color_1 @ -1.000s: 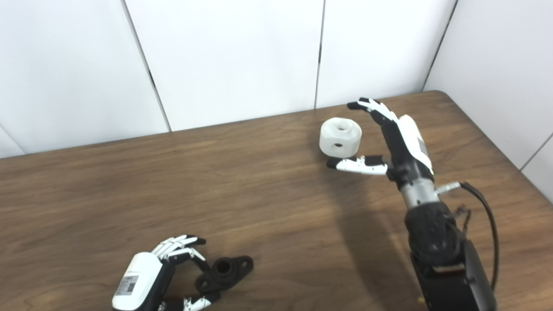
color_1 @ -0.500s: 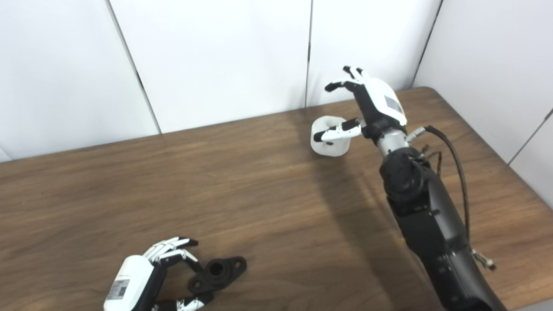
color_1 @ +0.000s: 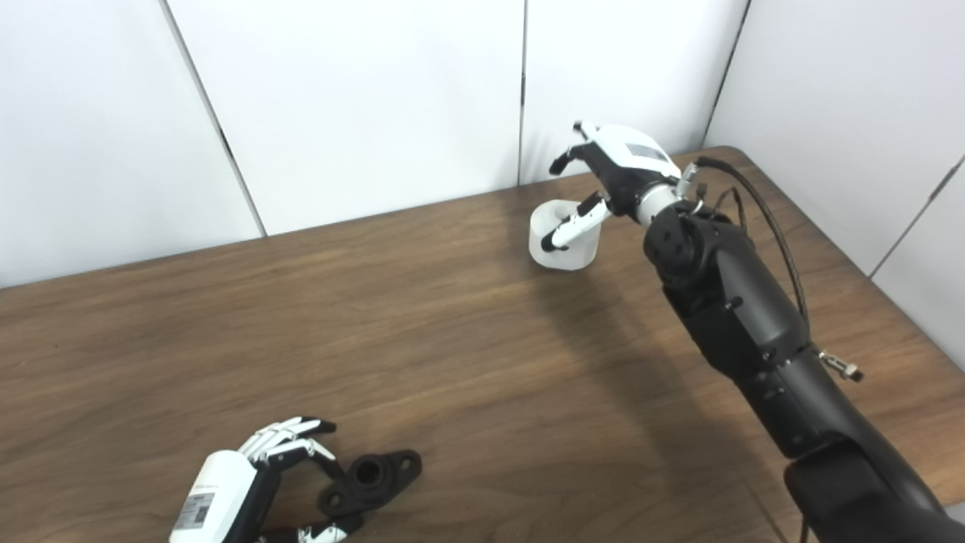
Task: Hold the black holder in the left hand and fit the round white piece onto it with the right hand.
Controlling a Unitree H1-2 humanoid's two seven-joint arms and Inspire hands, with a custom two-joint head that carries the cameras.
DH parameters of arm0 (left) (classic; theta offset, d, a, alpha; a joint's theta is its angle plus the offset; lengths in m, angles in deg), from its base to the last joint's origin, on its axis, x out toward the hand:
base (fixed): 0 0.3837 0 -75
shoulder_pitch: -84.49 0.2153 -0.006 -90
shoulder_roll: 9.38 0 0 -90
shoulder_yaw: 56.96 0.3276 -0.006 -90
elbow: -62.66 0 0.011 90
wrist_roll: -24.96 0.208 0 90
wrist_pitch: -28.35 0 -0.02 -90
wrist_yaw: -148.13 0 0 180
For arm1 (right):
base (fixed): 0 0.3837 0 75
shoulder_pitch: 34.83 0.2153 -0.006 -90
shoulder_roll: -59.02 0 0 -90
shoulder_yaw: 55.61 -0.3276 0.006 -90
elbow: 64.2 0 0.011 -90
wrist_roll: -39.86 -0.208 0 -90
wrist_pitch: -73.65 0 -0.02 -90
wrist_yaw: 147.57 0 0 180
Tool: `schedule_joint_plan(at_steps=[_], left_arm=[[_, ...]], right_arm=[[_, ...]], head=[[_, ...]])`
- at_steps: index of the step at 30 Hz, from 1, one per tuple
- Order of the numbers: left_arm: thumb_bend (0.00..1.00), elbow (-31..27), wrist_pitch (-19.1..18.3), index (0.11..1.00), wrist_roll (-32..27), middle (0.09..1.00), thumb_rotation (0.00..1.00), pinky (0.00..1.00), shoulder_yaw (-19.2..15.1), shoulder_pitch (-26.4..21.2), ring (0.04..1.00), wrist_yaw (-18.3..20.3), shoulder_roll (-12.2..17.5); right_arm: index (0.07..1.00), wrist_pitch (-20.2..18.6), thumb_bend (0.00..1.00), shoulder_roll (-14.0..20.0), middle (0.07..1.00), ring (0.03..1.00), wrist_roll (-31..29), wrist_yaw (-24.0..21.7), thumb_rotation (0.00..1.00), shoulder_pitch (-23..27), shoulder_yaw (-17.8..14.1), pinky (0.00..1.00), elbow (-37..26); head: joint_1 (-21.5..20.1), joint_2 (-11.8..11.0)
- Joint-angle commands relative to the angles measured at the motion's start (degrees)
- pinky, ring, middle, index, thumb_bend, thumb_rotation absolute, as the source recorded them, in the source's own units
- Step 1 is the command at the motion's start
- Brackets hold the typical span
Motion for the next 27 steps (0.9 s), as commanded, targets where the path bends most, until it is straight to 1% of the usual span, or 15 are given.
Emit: schedule_joint_plan(at_steps=[1,6,10,12,17,22,27], left_arm=[[0.52,3.03,-0.55,0.486,0.87,0.783,0.04,0.82,-0.09,1.31,0.832,1.25,1.49],[0.52,2.96,-0.65,0.486,0.74,0.782,0.04,0.83,-0.22,1.29,0.833,1.37,1.32],[0.52,3.02,-0.60,0.486,0.62,0.782,0.04,0.83,-0.28,1.22,0.833,1.40,1.31],[0.52,2.91,-0.65,0.486,0.77,0.782,0.04,0.83,-0.32,1.23,0.833,1.41,1.31],[0.52,2.77,-0.64,0.486,0.54,0.781,0.04,0.83,-0.49,1.27,0.833,1.52,1.25],[0.52,2.61,-0.62,0.486,0.51,0.780,0.04,0.83,-0.54,1.34,0.833,1.61,1.28],[0.52,2.62,-0.67,0.487,0.54,0.779,0.04,0.83,-0.60,1.32,0.833,1.61,1.22]], right_arm=[[0.765,-0.29,1.00,1.17,1.000,1.000,2.33,-1.72,0.33,3.21,-1.80,0.95,-2.39],[0.778,-0.28,1.00,0.64,1.000,1.000,3.75,-2.99,0.32,3.60,-2.24,0.95,-2.82],[0.834,-0.29,1.00,0.33,1.000,1.000,5.50,-5.51,0.34,4.21,-2.49,0.96,-2.67],[0.848,-0.29,1.00,0.10,1.000,1.000,6.17,-6.46,0.34,4.44,-2.74,0.96,-2.63],[0.897,-0.28,1.00,-0.57,1.000,1.000,7.70,-7.28,0.34,4.97,-3.14,0.98,-1.97],[0.906,-0.28,1.00,-0.64,1.000,1.000,8.73,-7.96,0.35,5.32,-2.93,0.99,-1.33],[0.891,-0.26,1.00,-0.55,1.000,1.000,8.52,-7.81,0.33,5.78,-2.50,1.00,0.17]], head=[[-0.01,0.01],[-0.15,-0.15],[-0.17,-0.19],[-0.17,-0.19],[-0.32,-0.33],[-0.32,-0.33],[-0.28,-0.36]])
